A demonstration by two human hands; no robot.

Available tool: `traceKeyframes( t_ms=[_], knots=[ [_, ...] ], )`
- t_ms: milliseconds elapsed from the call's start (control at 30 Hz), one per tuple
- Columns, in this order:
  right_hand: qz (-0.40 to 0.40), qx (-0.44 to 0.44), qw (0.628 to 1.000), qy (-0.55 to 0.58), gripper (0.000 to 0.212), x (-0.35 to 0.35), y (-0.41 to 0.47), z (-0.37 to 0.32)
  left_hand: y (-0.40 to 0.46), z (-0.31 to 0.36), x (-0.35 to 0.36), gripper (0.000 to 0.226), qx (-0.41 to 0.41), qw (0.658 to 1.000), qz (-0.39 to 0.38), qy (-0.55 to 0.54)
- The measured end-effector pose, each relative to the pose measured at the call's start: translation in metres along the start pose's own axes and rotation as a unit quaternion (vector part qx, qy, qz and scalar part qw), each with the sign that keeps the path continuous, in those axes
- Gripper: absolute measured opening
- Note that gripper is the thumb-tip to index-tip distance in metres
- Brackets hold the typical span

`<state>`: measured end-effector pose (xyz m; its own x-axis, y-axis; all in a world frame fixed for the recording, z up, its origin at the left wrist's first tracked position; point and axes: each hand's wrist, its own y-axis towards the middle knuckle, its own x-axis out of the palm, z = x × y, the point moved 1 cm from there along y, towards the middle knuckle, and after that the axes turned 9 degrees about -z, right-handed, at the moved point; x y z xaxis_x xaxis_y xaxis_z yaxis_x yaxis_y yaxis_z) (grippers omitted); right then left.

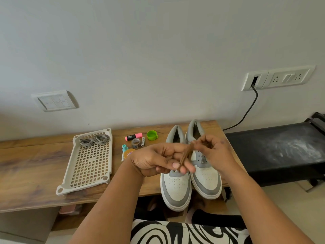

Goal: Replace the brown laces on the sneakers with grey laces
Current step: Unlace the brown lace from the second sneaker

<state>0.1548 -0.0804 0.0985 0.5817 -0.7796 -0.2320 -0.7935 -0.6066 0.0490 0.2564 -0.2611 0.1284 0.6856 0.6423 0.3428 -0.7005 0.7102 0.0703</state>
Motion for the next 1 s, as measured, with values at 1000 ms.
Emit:
traceKeyframes(
  t_ms=[1000],
  knots=[
    [-0.023, -0.123, 0.984, -0.128, 0.009, 0.004, -0.006, -0.013, 0.017, -0.012, -0.002, 0.053, -0.159, 0.939, 0.212, 0.221]
  ],
)
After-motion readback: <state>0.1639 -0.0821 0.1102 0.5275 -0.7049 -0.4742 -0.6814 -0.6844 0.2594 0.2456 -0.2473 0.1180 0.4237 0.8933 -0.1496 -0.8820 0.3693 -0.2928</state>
